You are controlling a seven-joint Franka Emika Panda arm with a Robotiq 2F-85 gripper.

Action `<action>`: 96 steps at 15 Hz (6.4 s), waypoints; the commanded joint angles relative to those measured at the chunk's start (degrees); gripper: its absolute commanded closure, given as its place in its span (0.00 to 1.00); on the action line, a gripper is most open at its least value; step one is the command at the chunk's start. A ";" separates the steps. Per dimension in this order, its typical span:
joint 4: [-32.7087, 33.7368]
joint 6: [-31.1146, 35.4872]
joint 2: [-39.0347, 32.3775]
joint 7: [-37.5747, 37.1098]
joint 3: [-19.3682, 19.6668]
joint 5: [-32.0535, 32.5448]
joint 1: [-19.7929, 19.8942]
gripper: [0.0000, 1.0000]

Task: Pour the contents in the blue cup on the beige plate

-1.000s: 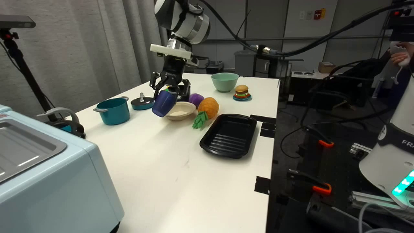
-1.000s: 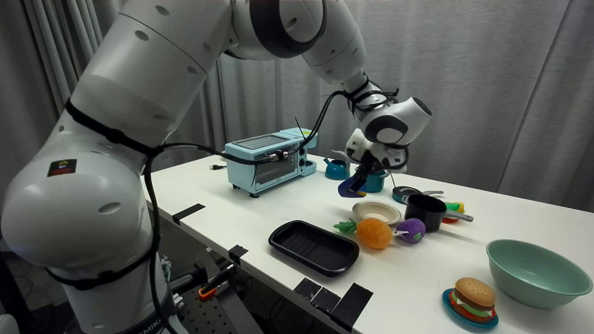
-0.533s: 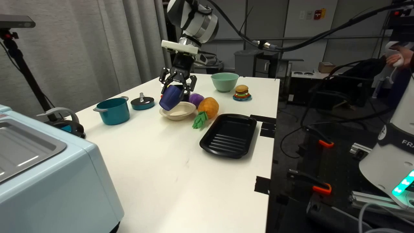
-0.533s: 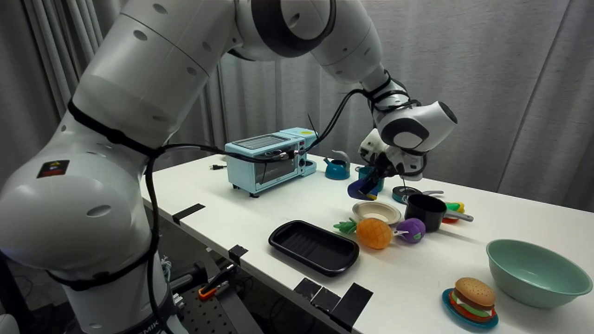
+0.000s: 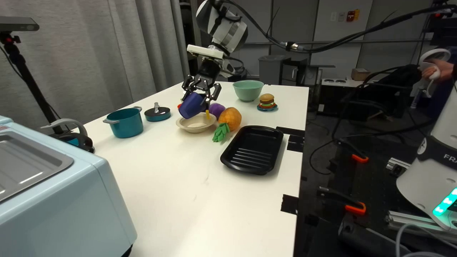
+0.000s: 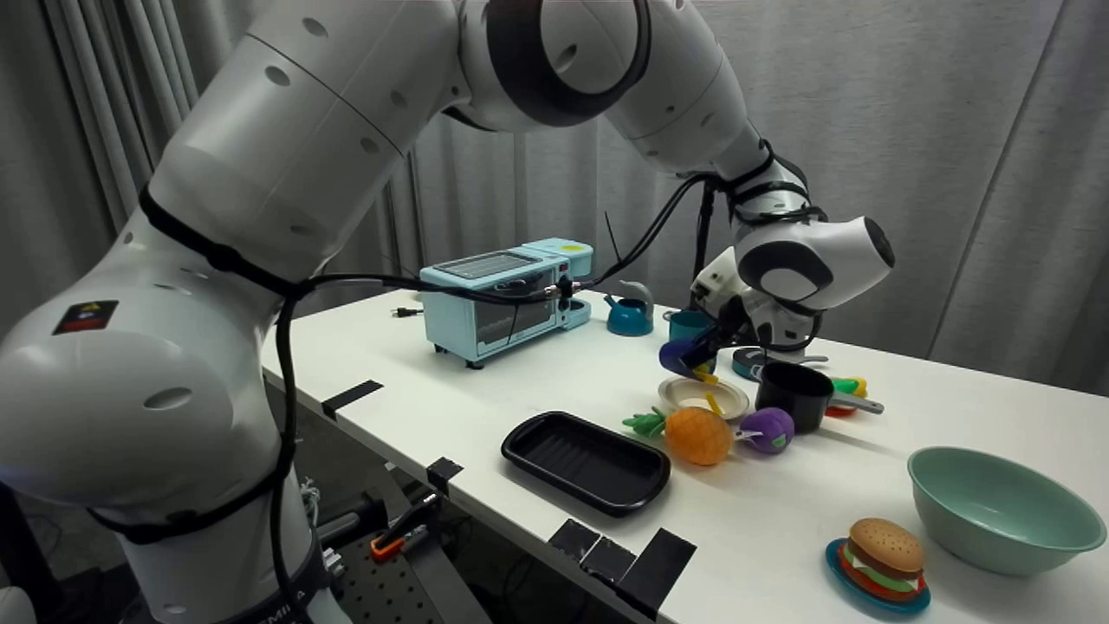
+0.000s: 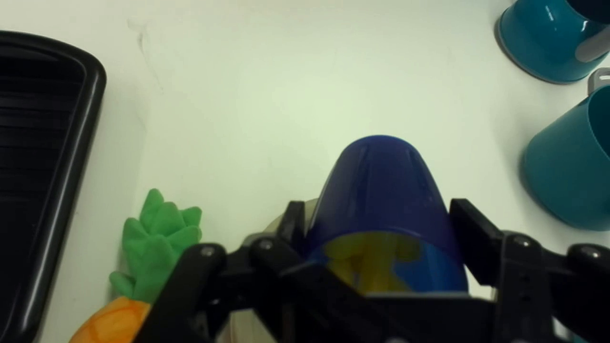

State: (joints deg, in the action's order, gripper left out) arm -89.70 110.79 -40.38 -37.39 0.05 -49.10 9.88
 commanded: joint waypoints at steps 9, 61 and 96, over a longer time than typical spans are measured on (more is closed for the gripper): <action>7.34 -8.25 -7.28 -1.57 0.49 -11.93 1.19 0.48; 13.25 -26.62 -5.00 14.12 4.90 -10.20 0.25 0.48; 11.43 0.96 -3.91 56.60 -2.37 7.75 1.74 0.48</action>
State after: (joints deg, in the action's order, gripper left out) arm -76.89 111.55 -45.55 17.58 -0.78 -42.30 10.27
